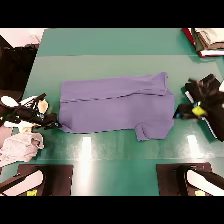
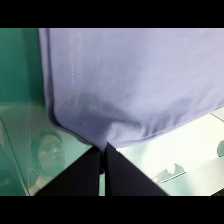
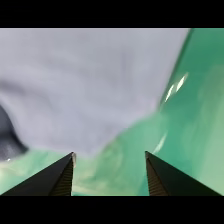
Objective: Fold the shirts.
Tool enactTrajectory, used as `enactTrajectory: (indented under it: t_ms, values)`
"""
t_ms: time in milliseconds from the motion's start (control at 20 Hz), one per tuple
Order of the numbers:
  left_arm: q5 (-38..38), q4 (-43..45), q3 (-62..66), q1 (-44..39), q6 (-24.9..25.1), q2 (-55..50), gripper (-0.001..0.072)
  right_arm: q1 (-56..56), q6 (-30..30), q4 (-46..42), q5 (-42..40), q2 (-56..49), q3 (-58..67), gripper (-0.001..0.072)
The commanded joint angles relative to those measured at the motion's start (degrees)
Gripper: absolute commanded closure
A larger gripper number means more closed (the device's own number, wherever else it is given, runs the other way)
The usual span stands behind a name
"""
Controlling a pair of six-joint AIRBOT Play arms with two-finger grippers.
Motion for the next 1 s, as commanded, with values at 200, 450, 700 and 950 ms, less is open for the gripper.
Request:
enactTrajectory:
  t_ms: [200,450,700,950]
  values:
    - [-0.3,-0.2,0.7,0.0,0.4,0.1,0.0684,-2.3,0.1,12.0,-10.2,5.2,-20.9,0.0265]
    - [-0.3,-0.1,0.7,0.0,1.0,0.1,0.0684,-0.5,0.1,12.3,-16.7,2.5,-21.4,0.0478]
    - [-1.0,0.0,0.8,0.0,1.5,0.4,0.0685,-3.2,0.0,11.7,-17.8,10.7,-21.4,0.0692]
    - [-4.8,3.2,0.8,0.0,-1.3,12.4,0.0686,-8.3,0.0,10.6,-2.5,22.8,-21.3,0.0693]
